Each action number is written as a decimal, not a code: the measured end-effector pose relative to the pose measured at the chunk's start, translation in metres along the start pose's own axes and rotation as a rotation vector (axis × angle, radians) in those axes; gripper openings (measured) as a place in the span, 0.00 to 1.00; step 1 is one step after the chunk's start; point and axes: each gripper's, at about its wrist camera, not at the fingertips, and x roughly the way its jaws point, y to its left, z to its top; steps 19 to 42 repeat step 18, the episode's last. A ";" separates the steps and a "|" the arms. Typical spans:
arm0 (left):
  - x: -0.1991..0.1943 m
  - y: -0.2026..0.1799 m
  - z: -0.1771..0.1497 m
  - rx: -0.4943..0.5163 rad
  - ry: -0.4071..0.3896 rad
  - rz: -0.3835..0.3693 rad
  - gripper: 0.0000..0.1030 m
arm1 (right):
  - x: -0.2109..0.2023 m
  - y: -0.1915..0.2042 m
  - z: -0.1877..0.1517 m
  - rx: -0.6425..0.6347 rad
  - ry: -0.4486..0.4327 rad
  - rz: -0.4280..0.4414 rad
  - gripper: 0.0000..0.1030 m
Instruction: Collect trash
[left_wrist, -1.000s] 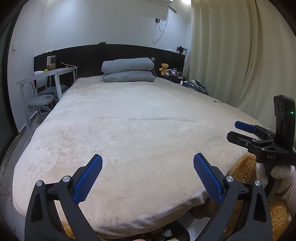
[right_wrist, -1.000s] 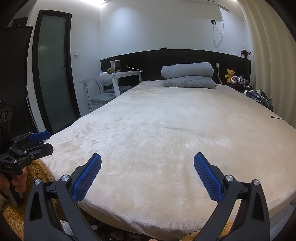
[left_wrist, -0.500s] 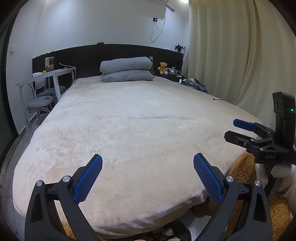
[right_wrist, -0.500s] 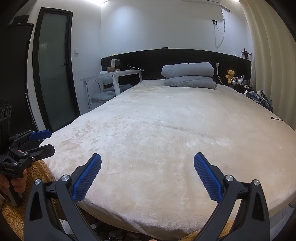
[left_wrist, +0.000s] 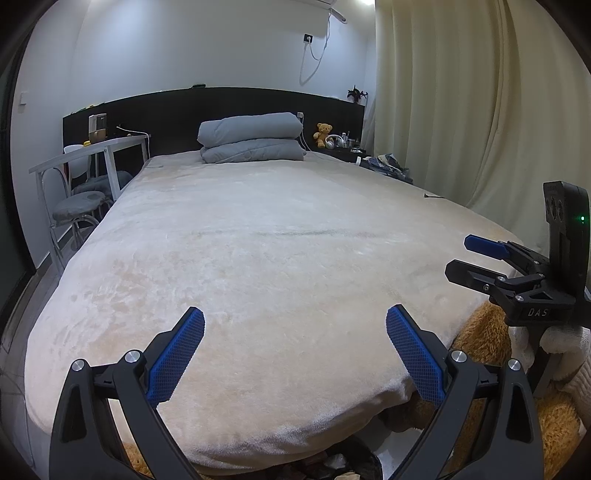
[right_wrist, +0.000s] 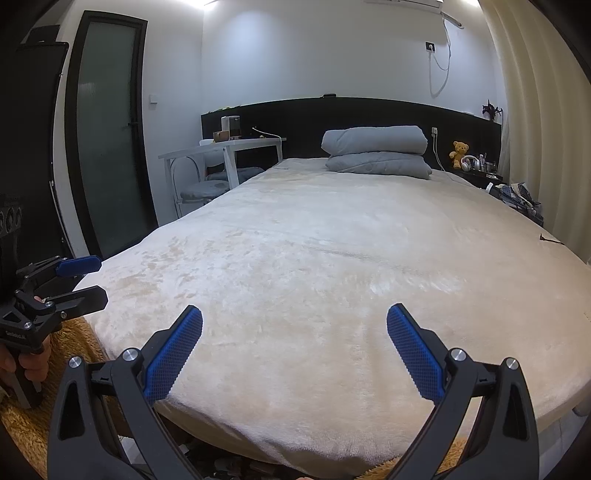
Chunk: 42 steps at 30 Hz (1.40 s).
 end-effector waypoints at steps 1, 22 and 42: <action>0.000 0.000 0.000 -0.001 0.000 -0.001 0.94 | 0.000 0.000 0.000 0.000 0.000 0.000 0.96; 0.002 -0.003 0.001 -0.004 0.003 0.021 0.94 | 0.000 0.000 0.000 -0.001 0.000 0.002 0.96; 0.002 -0.003 0.001 -0.004 0.003 0.021 0.94 | 0.000 0.000 0.000 -0.001 0.000 0.002 0.96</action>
